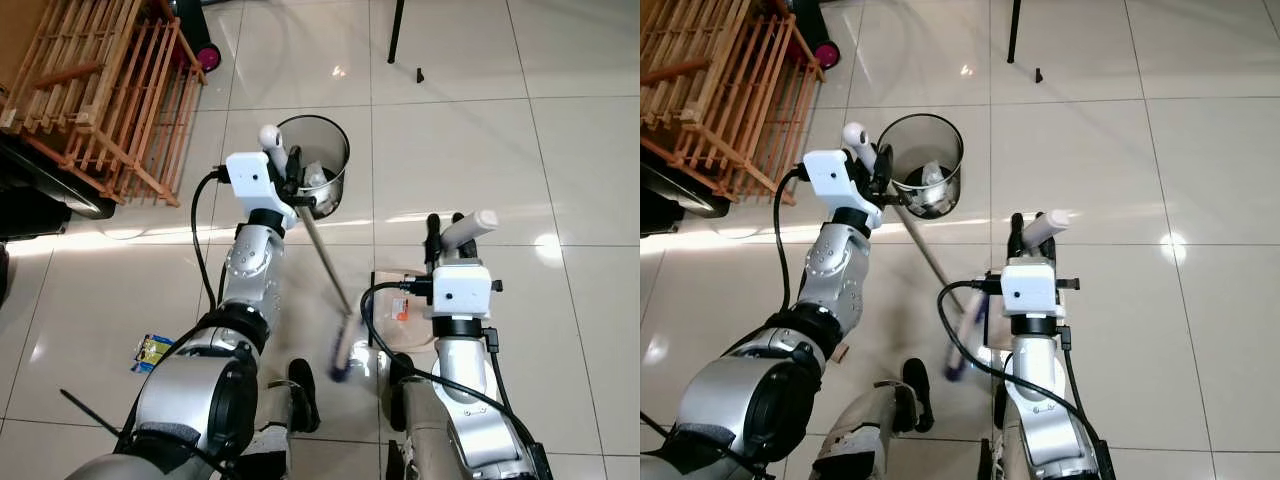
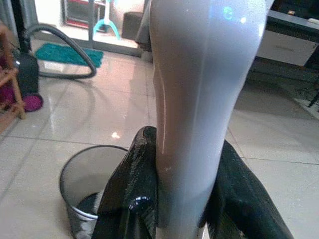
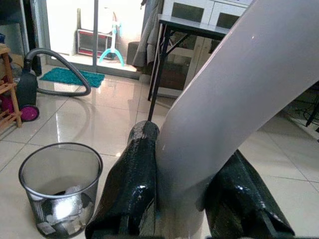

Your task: Sweep floor

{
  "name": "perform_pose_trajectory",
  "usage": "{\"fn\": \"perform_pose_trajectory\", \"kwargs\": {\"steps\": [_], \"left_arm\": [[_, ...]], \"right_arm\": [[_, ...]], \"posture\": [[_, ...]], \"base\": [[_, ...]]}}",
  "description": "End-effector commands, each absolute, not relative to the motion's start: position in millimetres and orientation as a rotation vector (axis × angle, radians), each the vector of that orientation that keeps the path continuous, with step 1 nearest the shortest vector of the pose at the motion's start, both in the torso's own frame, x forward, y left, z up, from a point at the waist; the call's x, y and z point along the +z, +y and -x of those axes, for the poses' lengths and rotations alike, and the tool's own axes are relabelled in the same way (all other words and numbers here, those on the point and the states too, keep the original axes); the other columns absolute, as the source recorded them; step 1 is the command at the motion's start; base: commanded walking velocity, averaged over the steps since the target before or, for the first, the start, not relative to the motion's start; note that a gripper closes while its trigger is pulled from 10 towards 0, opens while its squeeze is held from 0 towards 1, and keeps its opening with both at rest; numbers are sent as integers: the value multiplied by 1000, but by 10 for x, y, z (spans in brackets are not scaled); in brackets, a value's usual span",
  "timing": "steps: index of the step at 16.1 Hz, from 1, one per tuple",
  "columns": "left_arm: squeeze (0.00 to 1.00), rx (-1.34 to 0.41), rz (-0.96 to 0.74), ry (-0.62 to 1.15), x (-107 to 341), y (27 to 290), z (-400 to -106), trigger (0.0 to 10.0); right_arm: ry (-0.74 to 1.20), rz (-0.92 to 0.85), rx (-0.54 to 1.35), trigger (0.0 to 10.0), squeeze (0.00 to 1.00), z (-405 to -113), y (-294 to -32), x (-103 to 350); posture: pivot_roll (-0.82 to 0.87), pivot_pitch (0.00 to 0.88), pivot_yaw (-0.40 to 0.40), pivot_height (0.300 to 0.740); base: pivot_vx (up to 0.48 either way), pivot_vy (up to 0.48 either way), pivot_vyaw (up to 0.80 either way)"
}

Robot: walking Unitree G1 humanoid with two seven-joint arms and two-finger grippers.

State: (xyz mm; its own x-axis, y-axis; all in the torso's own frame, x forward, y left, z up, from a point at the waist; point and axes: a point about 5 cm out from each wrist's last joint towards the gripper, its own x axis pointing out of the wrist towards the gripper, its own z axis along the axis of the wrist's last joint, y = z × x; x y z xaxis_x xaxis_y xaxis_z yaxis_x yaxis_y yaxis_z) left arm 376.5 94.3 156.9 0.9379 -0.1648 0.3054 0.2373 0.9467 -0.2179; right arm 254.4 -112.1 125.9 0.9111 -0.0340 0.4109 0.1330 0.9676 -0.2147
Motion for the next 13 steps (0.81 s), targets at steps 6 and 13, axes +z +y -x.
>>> {"fn": "perform_pose_trajectory", "kwargs": {"steps": [6, 13], "left_arm": [[0, -558, 382, -412, 1876, 547, -3736, 10000], [0, -832, 133, -597, 2205, 964, -3352, 10000]], "right_arm": [[-356, 215, -50, 10000, 0, -2530, -1060, 1168], [-318, 219, -134, 10000, 0, -2667, -1392, 1069]], "posture": [[-88, 421, 142, 740], [34, 326, 164, 740]], "base": [[0, 0, 0], [0, 0, 0]]}}
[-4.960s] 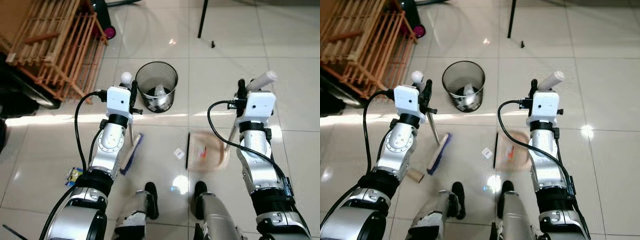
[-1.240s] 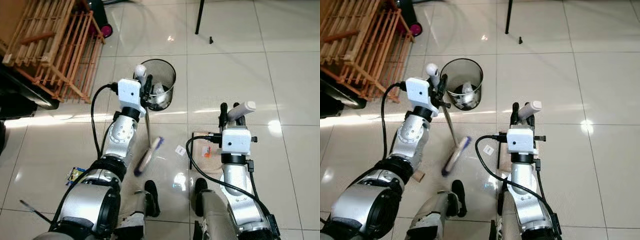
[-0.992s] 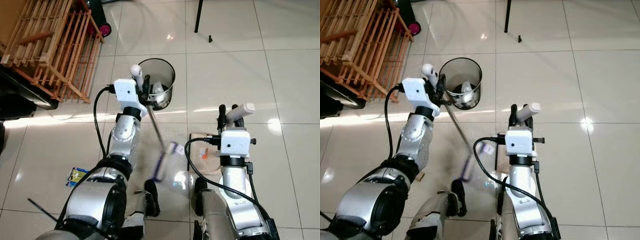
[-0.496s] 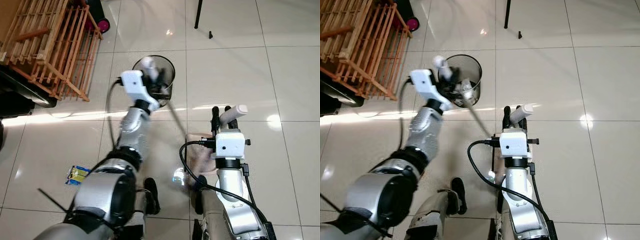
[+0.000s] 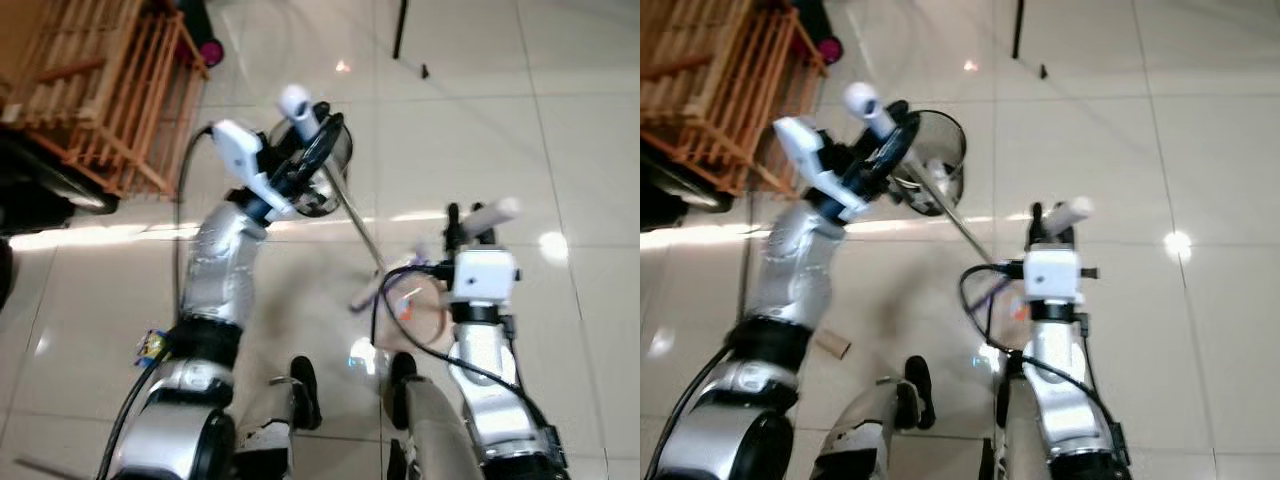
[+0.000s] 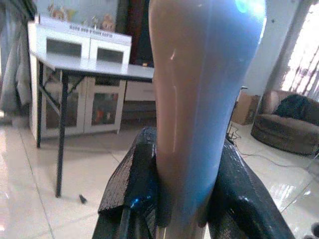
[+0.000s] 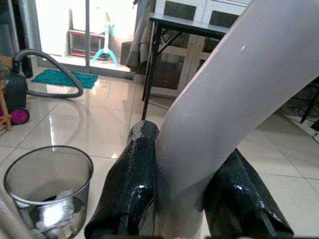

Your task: Sweep floor

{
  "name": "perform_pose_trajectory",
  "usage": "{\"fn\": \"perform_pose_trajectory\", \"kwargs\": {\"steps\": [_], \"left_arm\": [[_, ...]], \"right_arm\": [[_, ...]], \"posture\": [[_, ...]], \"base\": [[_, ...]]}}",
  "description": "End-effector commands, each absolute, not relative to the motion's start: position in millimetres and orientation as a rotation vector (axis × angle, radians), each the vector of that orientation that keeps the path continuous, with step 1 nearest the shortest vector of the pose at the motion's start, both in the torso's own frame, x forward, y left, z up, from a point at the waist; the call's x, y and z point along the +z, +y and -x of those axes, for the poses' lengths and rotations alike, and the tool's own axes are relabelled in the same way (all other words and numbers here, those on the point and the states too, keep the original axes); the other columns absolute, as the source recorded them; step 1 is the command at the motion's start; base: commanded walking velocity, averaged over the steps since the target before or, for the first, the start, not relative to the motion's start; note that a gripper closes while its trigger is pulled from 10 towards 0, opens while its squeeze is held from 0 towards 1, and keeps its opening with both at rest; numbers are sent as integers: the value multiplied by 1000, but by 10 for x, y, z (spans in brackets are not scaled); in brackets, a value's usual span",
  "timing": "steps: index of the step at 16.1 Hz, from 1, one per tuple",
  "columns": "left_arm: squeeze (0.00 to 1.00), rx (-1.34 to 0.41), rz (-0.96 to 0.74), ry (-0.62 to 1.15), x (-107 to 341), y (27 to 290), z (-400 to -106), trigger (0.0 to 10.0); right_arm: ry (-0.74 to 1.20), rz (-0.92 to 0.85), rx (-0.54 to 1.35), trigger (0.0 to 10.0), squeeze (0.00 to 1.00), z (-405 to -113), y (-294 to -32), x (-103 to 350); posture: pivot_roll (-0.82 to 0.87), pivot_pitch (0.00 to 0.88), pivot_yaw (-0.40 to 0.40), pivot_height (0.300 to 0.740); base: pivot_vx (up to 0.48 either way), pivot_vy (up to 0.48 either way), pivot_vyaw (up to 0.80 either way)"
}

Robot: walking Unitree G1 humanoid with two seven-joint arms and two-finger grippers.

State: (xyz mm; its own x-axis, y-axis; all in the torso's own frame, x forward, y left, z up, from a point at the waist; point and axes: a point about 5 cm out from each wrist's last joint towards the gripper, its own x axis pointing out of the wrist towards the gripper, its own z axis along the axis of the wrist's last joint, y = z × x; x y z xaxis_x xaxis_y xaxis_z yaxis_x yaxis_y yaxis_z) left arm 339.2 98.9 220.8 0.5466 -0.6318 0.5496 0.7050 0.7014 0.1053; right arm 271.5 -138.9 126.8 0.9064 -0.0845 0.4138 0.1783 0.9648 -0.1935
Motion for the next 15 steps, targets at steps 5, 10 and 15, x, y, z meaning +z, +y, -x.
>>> {"fn": "perform_pose_trajectory", "kwargs": {"steps": [5, 10, 15], "left_arm": [[0, -783, 89, -528, 2241, 1212, -2998, 10000], [0, -535, -132, -366, 2067, 1662, -2814, 10000], [0, -404, -172, -300, 1874, 1713, -2751, 10000]], "right_arm": [[-301, 185, -204, 10000, 0, -2693, -1710, 1174], [-309, 91, -307, 10000, 0, -2514, -2209, 1496], [-350, -15, -420, 10000, 0, -2529, -2579, 1994]], "posture": [[29, 293, 160, 740], [12, 263, 135, 740], [-7, 234, 128, 740]], "base": [[0, 0, 0], [0, 0, 0], [0, 0, 0]]}}
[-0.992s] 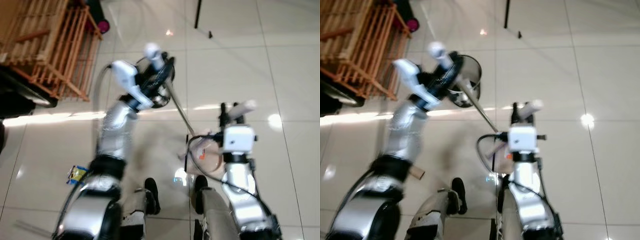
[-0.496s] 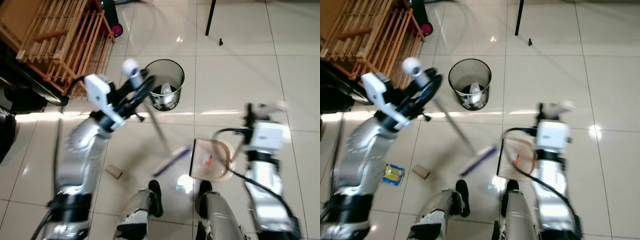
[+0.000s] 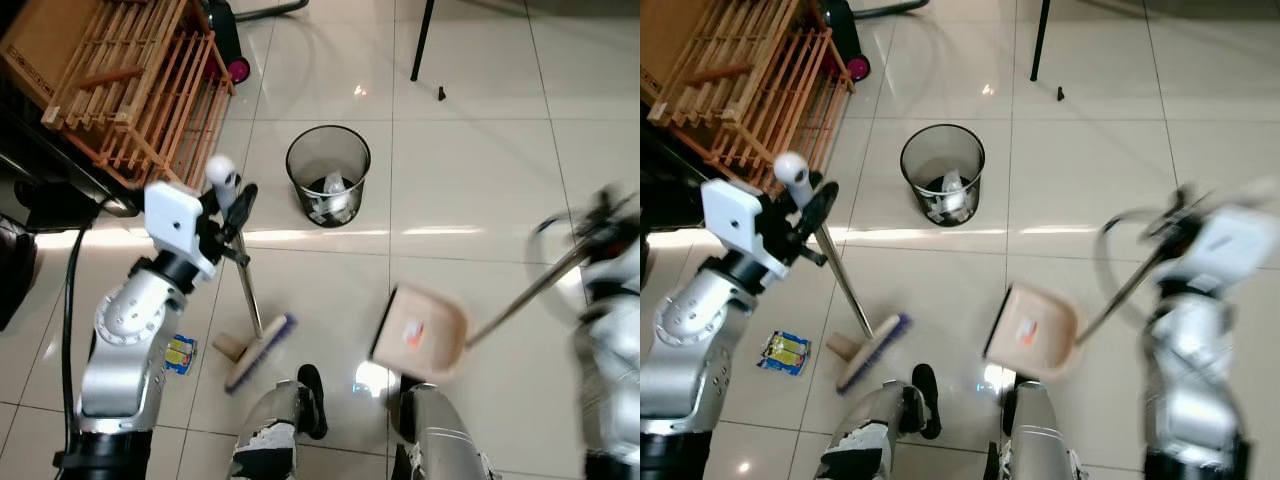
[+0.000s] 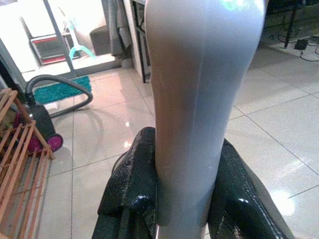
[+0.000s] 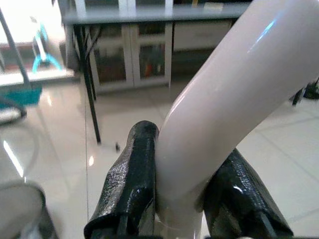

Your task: Sweep floor

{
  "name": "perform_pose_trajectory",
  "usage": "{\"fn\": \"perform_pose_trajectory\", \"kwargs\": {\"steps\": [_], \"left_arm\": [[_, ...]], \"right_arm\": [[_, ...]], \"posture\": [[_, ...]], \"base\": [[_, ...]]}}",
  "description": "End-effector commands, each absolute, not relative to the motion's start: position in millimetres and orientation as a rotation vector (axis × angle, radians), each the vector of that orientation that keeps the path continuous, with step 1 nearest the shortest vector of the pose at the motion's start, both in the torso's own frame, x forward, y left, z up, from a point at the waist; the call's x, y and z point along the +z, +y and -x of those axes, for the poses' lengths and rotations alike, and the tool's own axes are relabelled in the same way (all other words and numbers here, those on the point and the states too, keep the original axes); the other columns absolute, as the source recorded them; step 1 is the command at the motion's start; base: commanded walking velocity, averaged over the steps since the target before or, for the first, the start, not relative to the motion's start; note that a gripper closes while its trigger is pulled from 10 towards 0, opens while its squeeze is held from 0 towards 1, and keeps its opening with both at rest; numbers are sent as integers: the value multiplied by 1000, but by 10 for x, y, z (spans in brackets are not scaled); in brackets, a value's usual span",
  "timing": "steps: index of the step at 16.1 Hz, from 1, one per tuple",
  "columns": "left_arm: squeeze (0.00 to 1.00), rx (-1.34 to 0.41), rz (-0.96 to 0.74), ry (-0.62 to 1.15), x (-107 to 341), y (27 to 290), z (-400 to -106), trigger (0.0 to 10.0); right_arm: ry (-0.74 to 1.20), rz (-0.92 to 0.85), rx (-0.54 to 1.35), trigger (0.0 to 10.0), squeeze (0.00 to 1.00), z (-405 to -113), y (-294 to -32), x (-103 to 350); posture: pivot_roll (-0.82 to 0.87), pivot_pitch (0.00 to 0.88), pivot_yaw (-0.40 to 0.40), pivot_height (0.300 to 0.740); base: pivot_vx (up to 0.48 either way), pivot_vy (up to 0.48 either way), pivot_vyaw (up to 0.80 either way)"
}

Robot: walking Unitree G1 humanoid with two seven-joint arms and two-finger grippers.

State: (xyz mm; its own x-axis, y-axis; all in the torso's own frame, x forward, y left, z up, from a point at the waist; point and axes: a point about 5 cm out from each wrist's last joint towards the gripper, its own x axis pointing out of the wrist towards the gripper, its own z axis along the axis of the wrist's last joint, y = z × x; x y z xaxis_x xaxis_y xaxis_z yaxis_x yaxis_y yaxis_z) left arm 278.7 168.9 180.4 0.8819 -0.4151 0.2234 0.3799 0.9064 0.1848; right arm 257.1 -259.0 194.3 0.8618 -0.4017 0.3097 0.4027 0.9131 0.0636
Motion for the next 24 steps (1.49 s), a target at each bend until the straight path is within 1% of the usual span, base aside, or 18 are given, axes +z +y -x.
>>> {"fn": "perform_pose_trajectory", "kwargs": {"steps": [1, 3, 4, 6, 7, 10, 12, 13, 15, 16, 19, 20, 24], "left_arm": [[0, -371, -174, -288, 1845, 1726, -2754, 10000], [0, -331, -156, -274, 1799, 1731, -2769, 10000], [0, -327, -160, -261, 1747, 1693, -2782, 10000], [0, -307, -157, -256, 1716, 1709, -2772, 10000], [0, -270, -163, -242, 1687, 1743, -2778, 10000], [0, -262, -174, -245, 1666, 1707, -2796, 10000], [0, -256, -159, -242, 1644, 1684, -2822, 10000], [0, -262, -161, -226, 1605, 1638, -2829, 10000], [0, -263, -148, -211, 1555, 1582, -2821, 10000], [0, -269, -157, -212, 1521, 1487, -2807, 10000], [0, -273, -159, -218, 1501, 1342, -2851, 10000], [0, -278, -161, -219, 1492, 1318, -2866, 10000], [0, -256, -182, -231, 1532, 1304, -2964, 10000]], "right_arm": [[-368, -18, -412, 10000, 0, -2542, -2594, 2078], [-397, -34, -402, 10000, 0, -2568, -2607, 2190], [-408, -46, -400, 10000, 0, -2602, -2624, 2260], [-408, -81, -406, 10000, 0, -2613, -2633, 2306], [-413, -108, -402, 10000, 0, -2633, -2620, 2332], [-411, -114, -399, 10000, 0, -2652, -2617, 2335], [-417, -77, -384, 10000, 0, -2649, -2576, 2365], [-397, -32, -341, 10000, 0, -2664, -2501, 2352], [-334, -14, -293, 10000, 0, -2702, -2402, 2235], [-282, 14, -239, 10000, 0, -2723, -2250, 2071], [-230, 71, -194, 10000, 0, -2748, -2053, 1825], [-210, 101, -189, 10000, 0, -2763, -1995, 1744], [-173, 100, -186, 10000, 0, -2824, -1871, 1603]], "posture": [[-13, 222, 121, 740], [-17, 204, 112, 740], [-19, 185, 102, 740], [-18, 179, 97, 740], [-16, 170, 93, 740], [-22, 155, 93, 740], [-39, 148, 93, 740], [-42, 148, 92, 740], [-41, 149, 81, 740], [-33, 155, 69, 740], [-31, 162, 55, 740], [-31, 168, 52, 740], [-10, 177, 51, 740]], "base": [[0, 0, 0], [0, 0, 0], [0, 0, 0], [0, 0, 0], [0, 0, 0], [0, 0, 0], [0, 0, 0], [0, 0, 0], [0, 0, 0], [0, 0, 0], [0, 0, 0], [0, -259, 0], [0, -303, 0]]}}
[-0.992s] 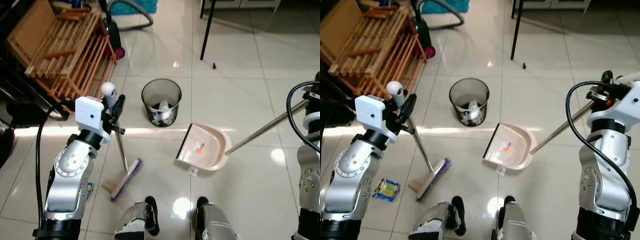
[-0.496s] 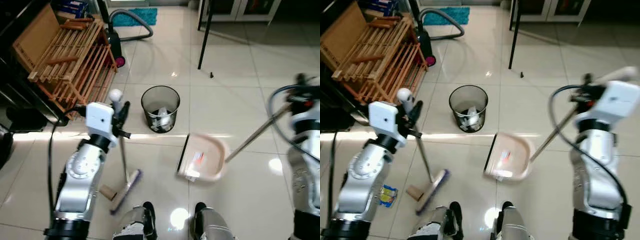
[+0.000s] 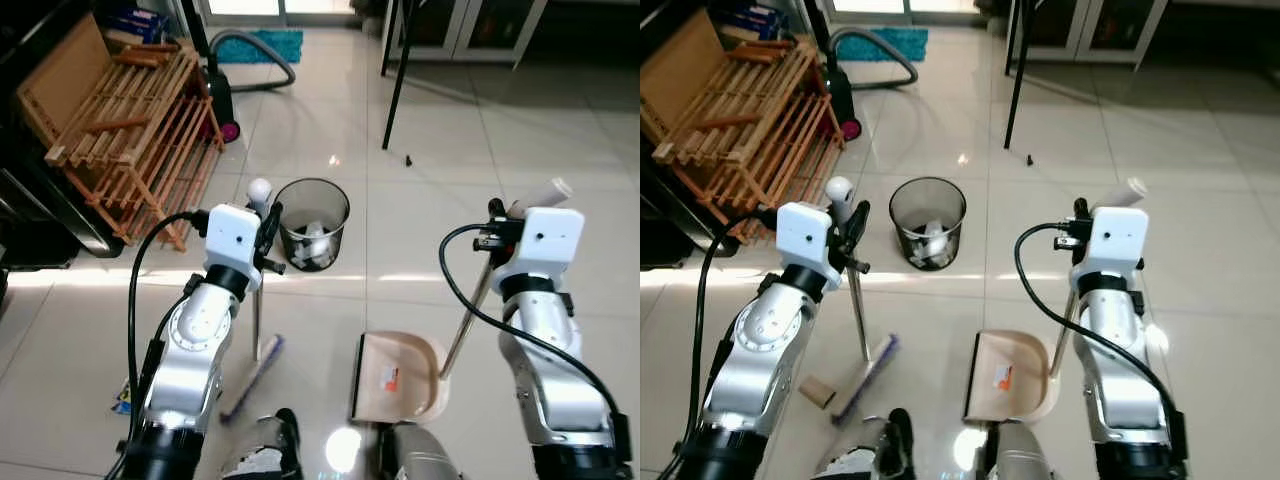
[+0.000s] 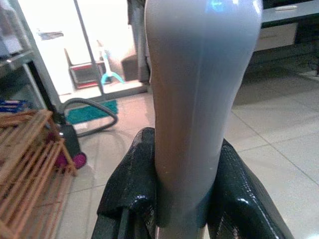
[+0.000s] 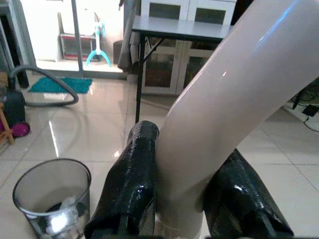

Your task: Sweep floor

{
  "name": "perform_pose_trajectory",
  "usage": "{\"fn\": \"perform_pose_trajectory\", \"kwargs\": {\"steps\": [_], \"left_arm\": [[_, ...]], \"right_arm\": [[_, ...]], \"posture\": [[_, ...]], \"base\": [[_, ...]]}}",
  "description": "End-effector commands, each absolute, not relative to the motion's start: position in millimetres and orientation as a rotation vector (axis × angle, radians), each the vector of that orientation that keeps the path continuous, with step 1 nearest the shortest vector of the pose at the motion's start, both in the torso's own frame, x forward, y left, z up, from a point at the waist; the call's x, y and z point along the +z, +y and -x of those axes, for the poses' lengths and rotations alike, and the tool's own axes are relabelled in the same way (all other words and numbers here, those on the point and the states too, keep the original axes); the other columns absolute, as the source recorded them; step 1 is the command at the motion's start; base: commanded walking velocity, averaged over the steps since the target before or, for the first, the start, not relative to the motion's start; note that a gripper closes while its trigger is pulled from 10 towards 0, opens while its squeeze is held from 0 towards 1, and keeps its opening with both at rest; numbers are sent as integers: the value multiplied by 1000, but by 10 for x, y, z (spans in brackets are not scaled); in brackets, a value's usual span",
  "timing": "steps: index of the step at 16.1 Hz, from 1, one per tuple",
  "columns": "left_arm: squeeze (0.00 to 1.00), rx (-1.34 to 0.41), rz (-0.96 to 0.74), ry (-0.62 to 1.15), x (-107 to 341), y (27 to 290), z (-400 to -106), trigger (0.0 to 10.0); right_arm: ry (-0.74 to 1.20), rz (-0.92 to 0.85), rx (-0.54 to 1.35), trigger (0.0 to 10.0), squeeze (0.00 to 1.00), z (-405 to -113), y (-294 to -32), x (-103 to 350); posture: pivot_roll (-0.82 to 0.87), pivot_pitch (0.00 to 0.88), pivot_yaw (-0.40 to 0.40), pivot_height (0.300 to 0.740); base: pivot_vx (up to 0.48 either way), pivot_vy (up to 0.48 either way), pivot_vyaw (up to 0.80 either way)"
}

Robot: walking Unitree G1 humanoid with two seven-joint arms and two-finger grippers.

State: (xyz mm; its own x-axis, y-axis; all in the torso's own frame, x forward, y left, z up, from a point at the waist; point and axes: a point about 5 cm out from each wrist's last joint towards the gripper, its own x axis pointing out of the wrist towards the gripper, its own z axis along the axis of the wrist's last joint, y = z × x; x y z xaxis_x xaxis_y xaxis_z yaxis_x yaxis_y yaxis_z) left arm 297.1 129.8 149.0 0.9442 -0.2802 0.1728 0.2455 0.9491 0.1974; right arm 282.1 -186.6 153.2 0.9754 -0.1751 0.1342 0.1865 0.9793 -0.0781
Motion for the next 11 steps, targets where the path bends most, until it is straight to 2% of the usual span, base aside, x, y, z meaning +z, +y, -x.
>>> {"fn": "perform_pose_trajectory", "kwargs": {"steps": [1, 9, 11], "left_arm": [[0, -252, -183, -231, 1533, 1316, -2981, 10000], [0, -244, -193, -227, 1489, 1315, -3000, 10000], [0, -205, -177, -220, 1487, 1337, -3020, 10000]], "right_arm": [[-171, 92, -181, 10000, 0, -2824, -1841, 1591], [-173, 90, -181, 10000, 0, -2839, -1770, 1528], [-129, 102, -198, 10000, 0, -2851, -1787, 1445]], "posture": [[-14, 180, 57, 740], [-20, 198, 61, 740], [-18, 197, 58, 740]], "base": [[0, -307, 0], [0, -300, 0], [0, 0, 0]]}}
